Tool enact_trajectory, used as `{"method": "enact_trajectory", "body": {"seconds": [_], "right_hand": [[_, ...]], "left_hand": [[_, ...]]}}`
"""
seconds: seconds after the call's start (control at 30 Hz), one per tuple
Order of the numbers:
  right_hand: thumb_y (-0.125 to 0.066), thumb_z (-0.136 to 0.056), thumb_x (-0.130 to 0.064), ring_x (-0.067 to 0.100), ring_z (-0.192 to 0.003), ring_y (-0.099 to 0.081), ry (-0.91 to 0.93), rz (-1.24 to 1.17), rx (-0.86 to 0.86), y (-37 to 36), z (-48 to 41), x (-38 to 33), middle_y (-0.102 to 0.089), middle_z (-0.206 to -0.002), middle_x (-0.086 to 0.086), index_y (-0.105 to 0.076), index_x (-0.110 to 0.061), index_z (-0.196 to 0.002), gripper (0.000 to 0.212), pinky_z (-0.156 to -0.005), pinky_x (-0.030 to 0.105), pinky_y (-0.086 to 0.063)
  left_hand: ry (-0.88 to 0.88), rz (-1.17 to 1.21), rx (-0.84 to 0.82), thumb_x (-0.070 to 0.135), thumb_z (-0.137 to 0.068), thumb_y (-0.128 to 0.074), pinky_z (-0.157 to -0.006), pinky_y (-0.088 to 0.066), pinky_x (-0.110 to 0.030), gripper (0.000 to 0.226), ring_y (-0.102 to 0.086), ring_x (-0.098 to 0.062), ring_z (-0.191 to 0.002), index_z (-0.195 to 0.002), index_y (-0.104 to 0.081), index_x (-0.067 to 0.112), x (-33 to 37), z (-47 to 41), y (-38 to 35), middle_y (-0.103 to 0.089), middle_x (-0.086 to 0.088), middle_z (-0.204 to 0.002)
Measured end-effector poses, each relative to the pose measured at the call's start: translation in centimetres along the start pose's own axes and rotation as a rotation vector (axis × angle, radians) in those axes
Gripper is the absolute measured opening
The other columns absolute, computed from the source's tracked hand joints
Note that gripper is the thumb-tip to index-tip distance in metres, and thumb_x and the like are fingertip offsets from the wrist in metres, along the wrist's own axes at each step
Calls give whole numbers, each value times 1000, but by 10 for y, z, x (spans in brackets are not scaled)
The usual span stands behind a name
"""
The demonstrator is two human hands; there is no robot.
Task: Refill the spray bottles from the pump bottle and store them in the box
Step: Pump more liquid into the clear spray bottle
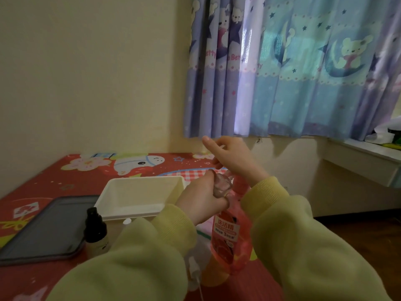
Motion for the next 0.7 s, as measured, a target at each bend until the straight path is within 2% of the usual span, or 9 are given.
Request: {"method": "enact_trajectory", "body": {"seconds": [0.2,0.27,0.37,0.47,0.57,0.7], "right_hand": [[-45,-82,-66,20,-71,-69,-13,65,-40,-6,1,1,-69,-70,3,-62,-21,-84,48,-78,44,-56],[-45,-85,-63,20,-72,-70,-23,90,-96,-7,0,-2,-70,-73,3,-59,-23,-81,43,-76,39,-56],[-43,-90,-57,20,-74,-69,-28,81,-157,-3,-1,-11,-68,-77,5,-61,-15,-88,45,-69,31,-54],[-41,-89,-59,22,-75,-69,-3,86,-146,0,-2,-14,-70,-77,7,-64,-11,-92,54,-78,38,-56],[-40,-84,-66,22,-73,-69,5,121,-108,-6,-4,-5,-69,-72,3,-61,-18,-81,53,-79,42,-55],[-34,-67,-81,21,-74,-69,-21,98,-89,-9,-4,5,-69,-73,0,-62,-23,-84,66,-79,46,-55]], "left_hand": [[16,-11,-21,20,-76,-64,-84,-51,-36,26,-62,-19,-92,-95,-46,17,-4,1,-2,-64,-2,-98],[11,-18,-18,18,-75,-63,-85,-50,-37,27,-61,-21,-95,-94,-45,17,-2,0,1,-64,-4,-101],[-14,7,-3,16,-73,-63,-84,-50,-35,30,-61,-20,-95,-99,-47,14,6,-2,7,-63,-1,-97],[-25,-3,8,17,-74,-64,-73,-47,-30,28,-61,-20,-90,-95,-45,16,10,-2,8,-58,2,-88],[-24,-6,29,17,-74,-63,-74,-46,-29,27,-60,-21,-92,-92,-43,18,5,-2,4,-60,-1,-93],[-16,-10,0,16,-76,-61,-72,-42,-26,28,-56,-18,-87,-94,-40,20,0,-2,-2,-54,4,-90]]}}
Point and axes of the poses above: each hand's wrist, its own z-axis away from the middle knuckle, its own y-axis out of the back of the hand, x = y × z, the point moved 7 cm from there along -z, towards the middle knuckle
